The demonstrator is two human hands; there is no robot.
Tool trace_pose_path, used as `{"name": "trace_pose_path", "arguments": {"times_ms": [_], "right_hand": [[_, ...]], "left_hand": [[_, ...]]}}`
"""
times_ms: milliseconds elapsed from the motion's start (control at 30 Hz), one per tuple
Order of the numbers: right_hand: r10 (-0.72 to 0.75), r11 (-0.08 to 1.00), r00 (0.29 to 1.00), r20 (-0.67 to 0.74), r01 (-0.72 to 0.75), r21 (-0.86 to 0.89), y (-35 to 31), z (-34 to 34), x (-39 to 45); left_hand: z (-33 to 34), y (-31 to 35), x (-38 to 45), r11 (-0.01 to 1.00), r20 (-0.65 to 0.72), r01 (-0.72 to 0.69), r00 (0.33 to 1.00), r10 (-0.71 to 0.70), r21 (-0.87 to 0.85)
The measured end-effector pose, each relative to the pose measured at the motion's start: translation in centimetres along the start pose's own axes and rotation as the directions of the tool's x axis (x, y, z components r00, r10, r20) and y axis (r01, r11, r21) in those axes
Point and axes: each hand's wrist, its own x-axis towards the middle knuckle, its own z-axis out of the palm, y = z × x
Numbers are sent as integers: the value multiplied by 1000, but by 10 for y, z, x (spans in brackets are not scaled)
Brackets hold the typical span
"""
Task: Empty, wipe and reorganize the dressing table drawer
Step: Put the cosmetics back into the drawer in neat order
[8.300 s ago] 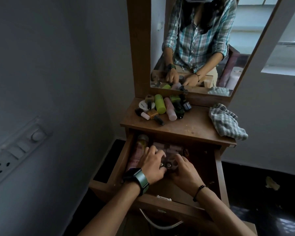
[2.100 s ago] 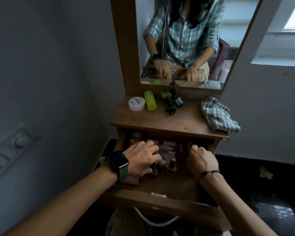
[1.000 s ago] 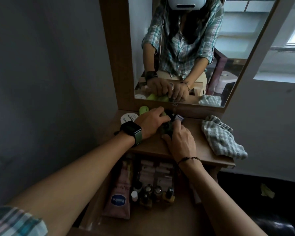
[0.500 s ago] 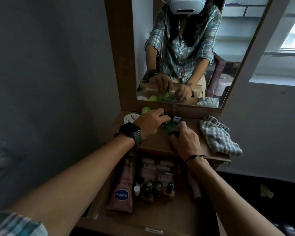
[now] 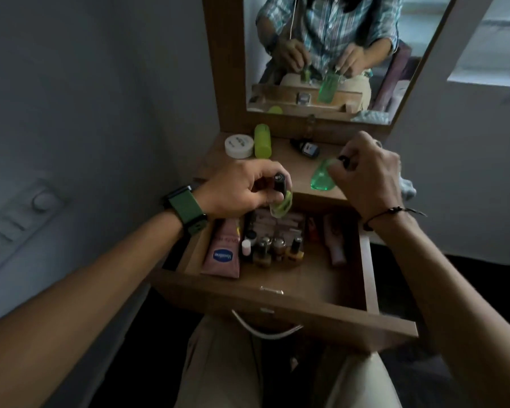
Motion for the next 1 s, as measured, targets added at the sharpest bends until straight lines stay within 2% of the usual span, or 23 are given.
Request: {"name": "trace_pose_path", "arguments": {"times_ms": [167, 367, 500, 633, 733, 1000], "right_hand": [[9, 1000, 993, 119, -6, -26, -9, -29, -43], [101, 990, 948, 303, -65, -125, -3, -15, -88], [139, 985, 922, 361, -91, -147, 3, -1, -103], [160, 981, 898, 409, -99, -167, 9, 4, -109], [171, 978, 891, 421, -103, -179, 12, 5, -111], [187, 980, 867, 461, -131, -150, 18, 14, -115]], "left_hand": [[23, 0, -21, 992, 160, 36, 986, -55, 118], [70, -8, -21, 955, 268, 0, 960, -83, 295], [91, -12, -16, 913, 361, -114, 932, -38, 392], [92, -16, -5, 835, 512, -272, 859, -13, 479], [89, -25, 2, 796, 543, -337, 840, 11, 504], [98, -30, -1, 726, 516, -391, 855, 59, 565]]}}
